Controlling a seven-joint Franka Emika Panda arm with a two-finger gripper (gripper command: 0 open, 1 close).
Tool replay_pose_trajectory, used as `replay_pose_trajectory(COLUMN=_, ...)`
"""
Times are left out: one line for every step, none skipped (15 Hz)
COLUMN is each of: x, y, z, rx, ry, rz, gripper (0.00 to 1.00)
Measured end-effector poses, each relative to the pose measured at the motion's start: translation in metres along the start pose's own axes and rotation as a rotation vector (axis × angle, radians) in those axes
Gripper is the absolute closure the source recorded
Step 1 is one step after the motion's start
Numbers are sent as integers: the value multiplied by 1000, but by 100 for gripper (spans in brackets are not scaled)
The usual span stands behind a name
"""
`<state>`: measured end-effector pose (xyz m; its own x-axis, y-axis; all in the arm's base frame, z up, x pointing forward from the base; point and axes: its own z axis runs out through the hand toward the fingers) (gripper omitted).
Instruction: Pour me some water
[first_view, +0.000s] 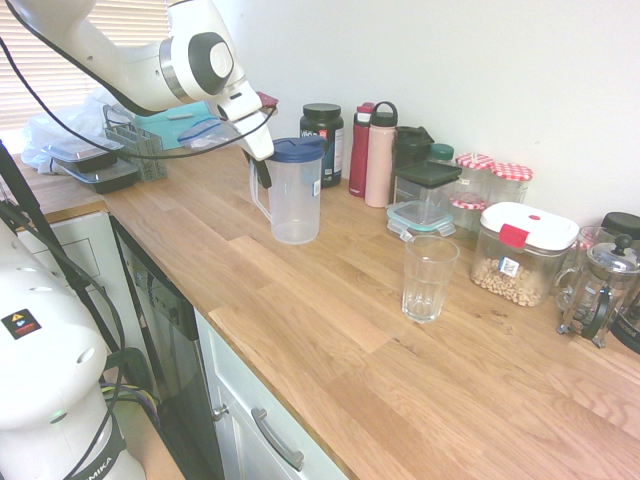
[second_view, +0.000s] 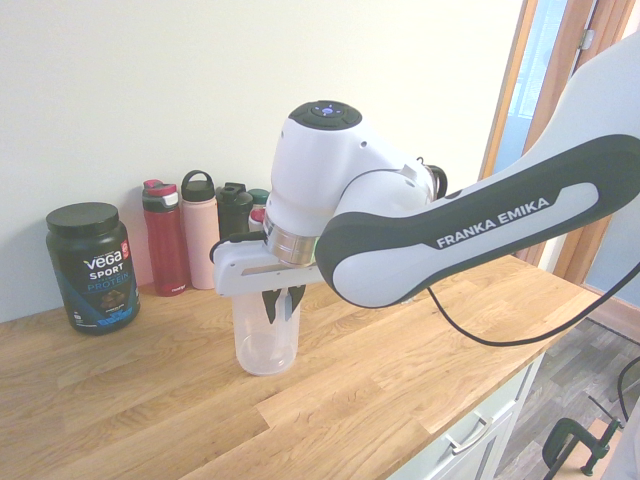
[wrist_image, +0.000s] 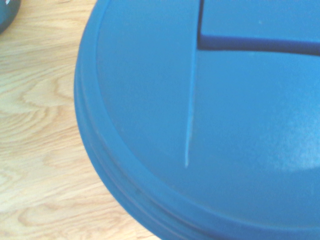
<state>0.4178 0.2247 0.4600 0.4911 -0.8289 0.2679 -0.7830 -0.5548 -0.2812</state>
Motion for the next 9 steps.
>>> replay_pose_trajectory(x=8, y=2, z=-7, rx=13, ry=-12, rz=-60, gripper=100)
replay_pose_trajectory(x=18, y=7, z=-16, rx=23, ry=-28, rz=-118, gripper=100)
replay_pose_trajectory(x=29, y=13, z=-25, rx=32, ry=-45, rz=-179, gripper=100)
replay_pose_trajectory(x=43, y=22, z=-37, rx=43, ry=-55, rz=-235, gripper=100)
replay_pose_trajectory(x=59, y=34, z=-47, rx=58, ry=-64, rz=-287, gripper=100)
replay_pose_trajectory(x=78, y=49, z=-54, rx=67, ry=-73, rz=-331, gripper=100)
replay_pose_trajectory(x=96, y=65, z=-59, rx=66, ry=-83, rz=-371, gripper=100)
replay_pose_trajectory(x=112, y=81, z=-64, rx=61, ry=-97, rz=-406, gripper=100)
replay_pose_trajectory(x=126, y=96, z=-69, rx=59, ry=-113, rz=-439, gripper=100)
